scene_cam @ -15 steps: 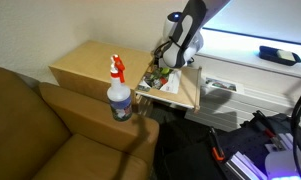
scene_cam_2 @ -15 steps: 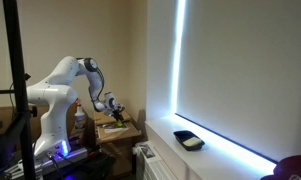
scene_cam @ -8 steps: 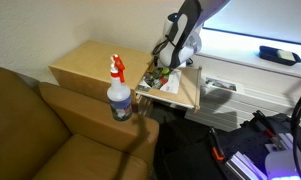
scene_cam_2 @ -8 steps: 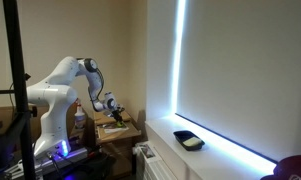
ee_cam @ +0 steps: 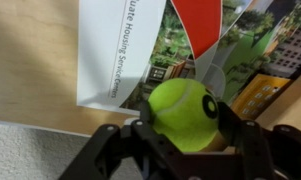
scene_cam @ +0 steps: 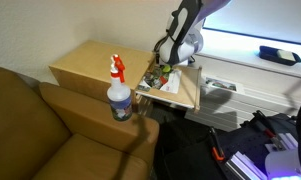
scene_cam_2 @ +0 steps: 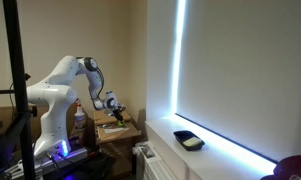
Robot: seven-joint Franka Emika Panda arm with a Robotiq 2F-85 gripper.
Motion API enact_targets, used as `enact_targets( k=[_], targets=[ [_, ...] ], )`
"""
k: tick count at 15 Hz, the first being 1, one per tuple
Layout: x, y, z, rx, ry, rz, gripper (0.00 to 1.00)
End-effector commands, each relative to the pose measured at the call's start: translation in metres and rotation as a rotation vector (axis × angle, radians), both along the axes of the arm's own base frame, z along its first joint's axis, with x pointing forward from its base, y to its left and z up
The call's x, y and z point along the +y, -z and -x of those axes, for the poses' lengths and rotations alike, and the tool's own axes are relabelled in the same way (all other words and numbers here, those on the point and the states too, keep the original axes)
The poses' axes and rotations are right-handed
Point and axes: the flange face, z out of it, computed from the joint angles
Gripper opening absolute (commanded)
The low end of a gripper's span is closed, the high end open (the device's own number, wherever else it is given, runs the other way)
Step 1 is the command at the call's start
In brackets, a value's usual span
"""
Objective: Put the ball on the sliding tray on the windowsill
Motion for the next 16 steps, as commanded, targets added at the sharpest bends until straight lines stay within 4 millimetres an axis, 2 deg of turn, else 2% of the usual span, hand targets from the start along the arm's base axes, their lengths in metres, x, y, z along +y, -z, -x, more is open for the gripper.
enact_targets(
  k=[1,4,6,9,13,14,15,16],
  targets=[
    [-0.027,-0.058,0.031,0.013,-0.047,-0.047,0.41],
    [-0.047,-0.091,0.056,0.07,-0.098,-0.093,0.41],
    [-0.074,-0.107,0.081,0.128,-0.065,-0.103,0.41],
    [-0.136,-0.125,0.116,0.178,0.107,-0.091,0.41],
    [-0.226,-0.151,0.166,0.075,0.336,-0.113,0.41],
    [-0.205,-0.136,0.135,0.119,0.271,-0.082,0.66],
    [-0.223,-0.142,0.147,0.105,0.312,-0.092,0.66],
    [-0.232,-0.146,0.155,0.097,0.335,-0.101,0.66]
  ],
)
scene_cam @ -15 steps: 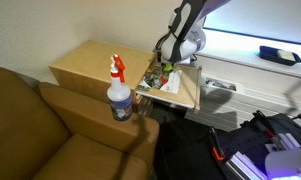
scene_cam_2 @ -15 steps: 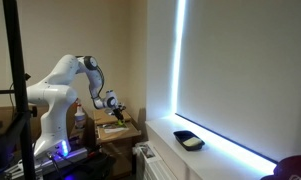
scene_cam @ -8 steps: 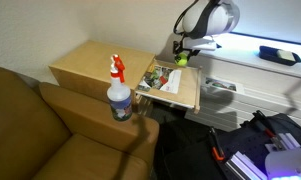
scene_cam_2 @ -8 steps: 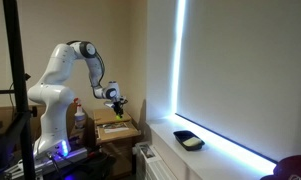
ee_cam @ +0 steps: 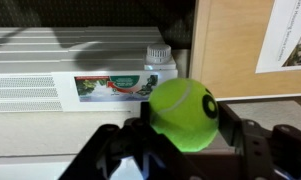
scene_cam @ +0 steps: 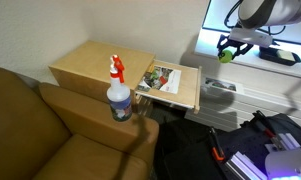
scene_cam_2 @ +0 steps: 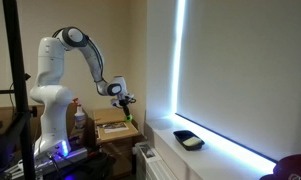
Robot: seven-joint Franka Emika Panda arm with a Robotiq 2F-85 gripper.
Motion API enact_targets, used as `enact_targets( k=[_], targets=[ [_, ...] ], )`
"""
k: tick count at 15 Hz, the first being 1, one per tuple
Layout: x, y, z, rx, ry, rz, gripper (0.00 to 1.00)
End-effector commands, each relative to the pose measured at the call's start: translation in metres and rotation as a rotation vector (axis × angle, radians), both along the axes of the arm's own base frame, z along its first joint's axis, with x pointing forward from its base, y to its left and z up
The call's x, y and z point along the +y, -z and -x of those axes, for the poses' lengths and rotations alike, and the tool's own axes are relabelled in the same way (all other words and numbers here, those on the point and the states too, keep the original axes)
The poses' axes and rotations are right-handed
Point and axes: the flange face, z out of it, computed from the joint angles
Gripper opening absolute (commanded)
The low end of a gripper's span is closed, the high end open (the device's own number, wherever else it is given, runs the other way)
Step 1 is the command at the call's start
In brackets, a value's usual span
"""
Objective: Put the ball on the sliding tray on the windowsill
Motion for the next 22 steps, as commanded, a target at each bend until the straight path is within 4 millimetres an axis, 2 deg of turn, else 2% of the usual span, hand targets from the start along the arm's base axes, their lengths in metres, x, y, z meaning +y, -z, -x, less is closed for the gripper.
enact_targets(
  k=[1,2,3,5,8,10,11,12,13,14,16,17,20,22],
  targets=[
    [-0.003,-0.003,0.003,-0.006,0.007,-0.005,0.66],
    [-0.001,-0.004,0.005,-0.009,0.005,-0.007,0.66],
    [0.002,-0.004,0.005,-0.009,0.001,-0.008,0.41],
    [-0.043,-0.005,-0.013,-0.06,0.132,0.041,0.41],
    [-0.117,-0.03,-0.027,-0.139,0.305,0.045,0.41],
    [-0.162,-0.042,-0.045,-0.183,0.434,0.043,0.41],
    [-0.184,-0.044,-0.056,-0.201,0.499,0.055,0.41],
    [-0.195,-0.044,-0.068,-0.199,0.561,0.037,0.41],
    [-0.174,-0.052,-0.039,-0.204,0.477,0.044,0.41],
    [-0.183,-0.053,-0.046,-0.209,0.491,0.053,0.66],
    [-0.181,-0.049,-0.046,-0.201,0.487,0.053,0.66],
    [-0.174,-0.04,-0.045,-0.182,0.455,0.054,0.41],
    [-0.191,-0.008,-0.078,-0.213,0.618,0.055,0.41],
    [-0.198,0.004,-0.096,-0.23,0.745,-0.003,0.41]
  ],
)
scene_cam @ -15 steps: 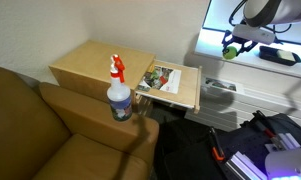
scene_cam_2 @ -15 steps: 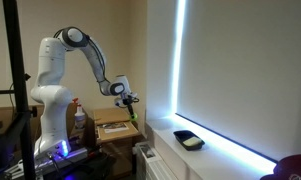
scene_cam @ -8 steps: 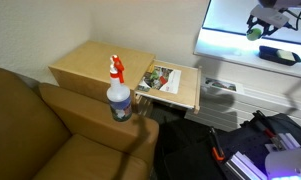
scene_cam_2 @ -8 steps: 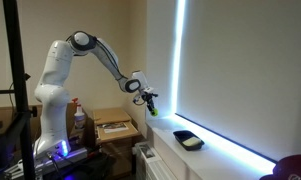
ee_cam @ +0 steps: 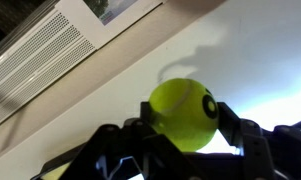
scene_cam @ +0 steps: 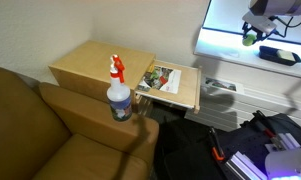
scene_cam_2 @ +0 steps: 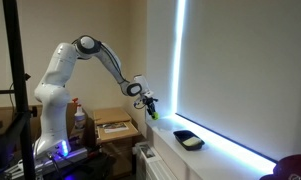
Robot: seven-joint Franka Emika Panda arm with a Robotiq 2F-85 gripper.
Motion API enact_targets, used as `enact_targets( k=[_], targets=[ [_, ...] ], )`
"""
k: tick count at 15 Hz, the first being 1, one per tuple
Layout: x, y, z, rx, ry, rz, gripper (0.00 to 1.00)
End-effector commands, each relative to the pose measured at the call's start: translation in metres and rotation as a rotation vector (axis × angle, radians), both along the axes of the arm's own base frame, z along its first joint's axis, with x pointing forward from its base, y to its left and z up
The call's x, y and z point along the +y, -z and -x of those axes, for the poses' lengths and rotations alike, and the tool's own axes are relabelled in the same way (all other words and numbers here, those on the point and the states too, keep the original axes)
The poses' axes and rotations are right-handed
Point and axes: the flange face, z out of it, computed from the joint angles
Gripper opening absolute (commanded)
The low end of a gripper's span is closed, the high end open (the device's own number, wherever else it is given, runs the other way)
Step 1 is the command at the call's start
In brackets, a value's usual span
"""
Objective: Put the ball on the sliding tray on the windowsill
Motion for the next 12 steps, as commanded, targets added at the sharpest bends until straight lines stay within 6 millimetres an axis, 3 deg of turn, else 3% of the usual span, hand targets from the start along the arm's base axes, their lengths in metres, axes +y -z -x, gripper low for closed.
enact_targets(
  k=[1,6,12],
  targets=[
    [-0.021,0.029,-0.042,-0.069,0.185,-0.031,0.41],
    [-0.066,0.052,-0.069,-0.144,0.437,-0.054,0.41],
    [-0.085,0.094,-0.079,-0.122,0.577,-0.121,0.41]
  ],
)
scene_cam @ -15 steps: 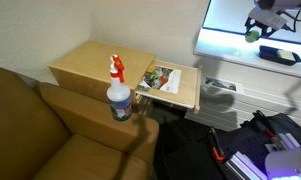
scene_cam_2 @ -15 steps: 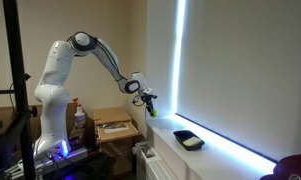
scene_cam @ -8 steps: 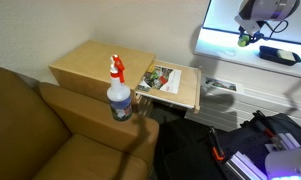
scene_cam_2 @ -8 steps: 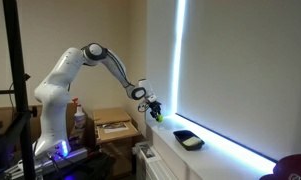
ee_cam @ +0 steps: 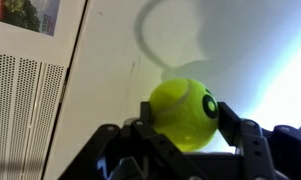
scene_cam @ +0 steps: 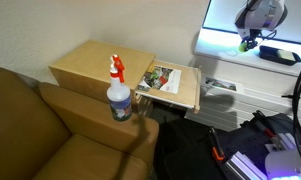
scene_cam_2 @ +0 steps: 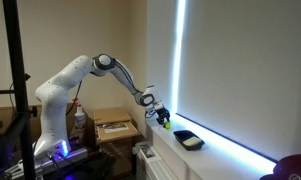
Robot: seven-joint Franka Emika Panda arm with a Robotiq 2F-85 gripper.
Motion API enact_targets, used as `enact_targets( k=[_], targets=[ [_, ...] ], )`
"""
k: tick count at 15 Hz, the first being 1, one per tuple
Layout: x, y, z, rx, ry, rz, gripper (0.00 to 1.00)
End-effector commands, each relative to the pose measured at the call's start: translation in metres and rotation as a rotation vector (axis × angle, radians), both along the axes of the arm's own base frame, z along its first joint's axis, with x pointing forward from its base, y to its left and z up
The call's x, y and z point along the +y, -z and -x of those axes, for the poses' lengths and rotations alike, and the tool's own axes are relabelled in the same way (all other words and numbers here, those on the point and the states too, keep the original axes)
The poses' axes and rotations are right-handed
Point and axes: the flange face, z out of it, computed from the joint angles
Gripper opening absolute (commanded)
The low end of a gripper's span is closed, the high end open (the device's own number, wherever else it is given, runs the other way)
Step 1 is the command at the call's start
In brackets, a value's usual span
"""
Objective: Put the ball on the sliding tray on the windowsill
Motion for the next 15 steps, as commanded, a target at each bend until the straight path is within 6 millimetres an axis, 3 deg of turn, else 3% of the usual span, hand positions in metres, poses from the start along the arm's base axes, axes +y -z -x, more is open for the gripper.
enact_targets(
  k=[1,5,6,10,15],
  targets=[
    [-0.008,0.017,-0.014,-0.011,0.055,-0.059,0.41],
    [-0.012,0.028,-0.016,-0.004,0.083,-0.102,0.41],
    [-0.014,0.029,-0.016,0.013,0.082,-0.11,0.91],
    [-0.014,0.021,-0.009,0.053,0.072,-0.158,1.0],
    [-0.016,-0.039,-0.004,-0.071,0.035,-0.059,1.0]
  ],
)
